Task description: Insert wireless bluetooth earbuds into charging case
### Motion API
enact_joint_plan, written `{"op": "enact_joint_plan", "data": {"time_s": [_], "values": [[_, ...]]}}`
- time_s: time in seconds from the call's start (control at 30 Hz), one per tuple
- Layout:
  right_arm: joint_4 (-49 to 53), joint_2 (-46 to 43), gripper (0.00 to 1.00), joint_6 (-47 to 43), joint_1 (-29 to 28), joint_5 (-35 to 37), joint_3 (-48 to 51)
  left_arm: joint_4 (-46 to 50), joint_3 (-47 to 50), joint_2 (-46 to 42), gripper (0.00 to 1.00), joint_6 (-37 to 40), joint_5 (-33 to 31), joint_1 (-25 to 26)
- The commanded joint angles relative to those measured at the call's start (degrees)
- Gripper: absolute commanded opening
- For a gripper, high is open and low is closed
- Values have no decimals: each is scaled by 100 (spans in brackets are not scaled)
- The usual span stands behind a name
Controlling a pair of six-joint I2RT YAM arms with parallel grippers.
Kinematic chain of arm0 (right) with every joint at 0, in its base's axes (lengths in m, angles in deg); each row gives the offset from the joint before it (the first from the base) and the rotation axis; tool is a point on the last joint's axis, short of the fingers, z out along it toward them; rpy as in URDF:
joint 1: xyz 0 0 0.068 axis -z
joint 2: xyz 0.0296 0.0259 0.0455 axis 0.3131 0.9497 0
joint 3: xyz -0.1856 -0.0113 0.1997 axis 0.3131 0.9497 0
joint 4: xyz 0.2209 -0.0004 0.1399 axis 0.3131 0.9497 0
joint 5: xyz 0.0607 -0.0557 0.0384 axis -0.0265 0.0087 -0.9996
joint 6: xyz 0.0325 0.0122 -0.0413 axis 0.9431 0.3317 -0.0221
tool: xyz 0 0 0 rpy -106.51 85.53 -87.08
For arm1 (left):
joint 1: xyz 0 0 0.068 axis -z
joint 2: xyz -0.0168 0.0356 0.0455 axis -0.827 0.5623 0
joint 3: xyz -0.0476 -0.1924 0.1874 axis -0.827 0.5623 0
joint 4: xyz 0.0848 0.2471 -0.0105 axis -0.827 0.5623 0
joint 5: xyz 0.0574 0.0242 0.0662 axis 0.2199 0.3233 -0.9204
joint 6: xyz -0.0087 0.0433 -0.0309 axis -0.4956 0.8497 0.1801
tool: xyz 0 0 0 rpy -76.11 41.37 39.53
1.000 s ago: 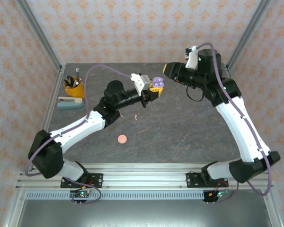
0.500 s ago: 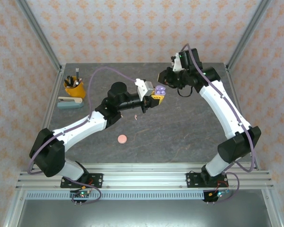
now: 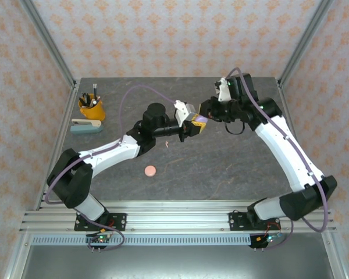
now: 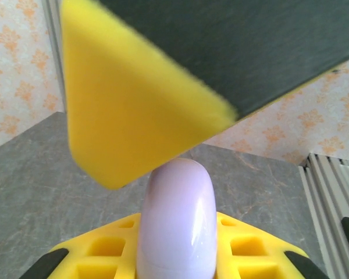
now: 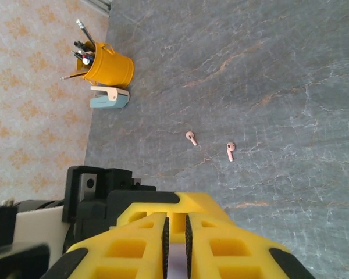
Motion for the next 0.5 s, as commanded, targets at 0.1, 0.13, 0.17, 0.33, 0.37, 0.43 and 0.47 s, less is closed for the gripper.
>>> {"op": "enact_joint_plan", "data": {"time_s": [0.1,0.13,0.17,0.33,0.37,0.43,0.47], "values": [[126,-491,18,340,124,259,530,-354,-466,167,0,-281,-409,-102],[89,-538,19,444,228,465,595,-337,-490,208,0,-331,-430,-102],[37,-590,20,570,350,680,675,-293,-527,255,0,-382,-451,-101],[-252,-731,24,1109,970,1276,1195,347,-1017,673,0,-781,-557,-68],[-285,-738,24,1195,1064,1342,1320,546,-1190,813,0,-923,-580,-41],[-314,-780,24,1302,1187,1500,1556,939,-1578,1126,0,-1242,-610,17],[-341,-811,24,1352,1227,1615,1694,1176,-1825,1323,0,-1423,-673,54]]}}
